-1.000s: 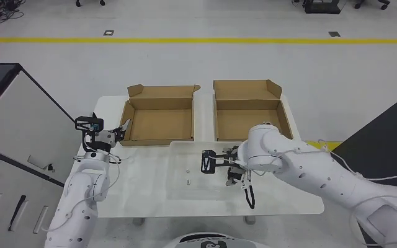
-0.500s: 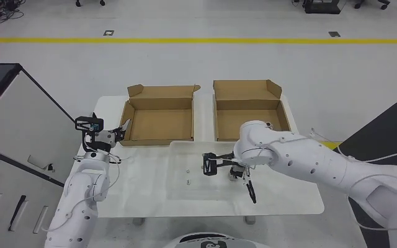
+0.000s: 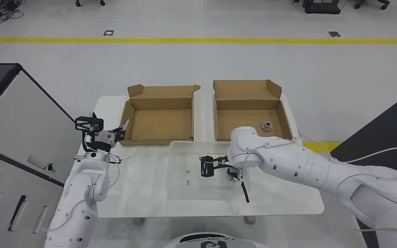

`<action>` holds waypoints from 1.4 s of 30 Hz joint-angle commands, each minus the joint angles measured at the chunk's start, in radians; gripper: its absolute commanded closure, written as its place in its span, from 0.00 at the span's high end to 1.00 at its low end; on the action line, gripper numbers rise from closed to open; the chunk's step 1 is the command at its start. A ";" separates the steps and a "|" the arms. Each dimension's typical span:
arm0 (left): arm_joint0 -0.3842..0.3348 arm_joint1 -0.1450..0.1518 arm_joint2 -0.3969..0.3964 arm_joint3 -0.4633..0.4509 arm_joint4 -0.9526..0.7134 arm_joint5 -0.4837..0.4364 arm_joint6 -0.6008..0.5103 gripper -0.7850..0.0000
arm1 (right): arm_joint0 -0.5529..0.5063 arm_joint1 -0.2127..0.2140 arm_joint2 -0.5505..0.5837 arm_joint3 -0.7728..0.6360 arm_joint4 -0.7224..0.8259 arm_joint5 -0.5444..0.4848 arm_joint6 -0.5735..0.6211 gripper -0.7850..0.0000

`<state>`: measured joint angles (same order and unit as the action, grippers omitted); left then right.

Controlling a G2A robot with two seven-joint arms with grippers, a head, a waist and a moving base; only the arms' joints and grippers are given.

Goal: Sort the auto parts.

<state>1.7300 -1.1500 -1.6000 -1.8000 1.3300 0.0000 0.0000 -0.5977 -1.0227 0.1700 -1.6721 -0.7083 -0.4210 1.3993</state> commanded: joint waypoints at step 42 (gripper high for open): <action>0.000 0.000 0.000 0.000 0.000 0.000 0.000 1.00 | -0.029 -0.019 0.000 -0.002 -0.052 0.052 0.052 0.36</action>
<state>1.7300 -1.1500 -1.6000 -1.8000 1.3300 0.0000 0.0000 -0.6251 -1.0416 0.1700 -1.6755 -0.7596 -0.3684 1.4523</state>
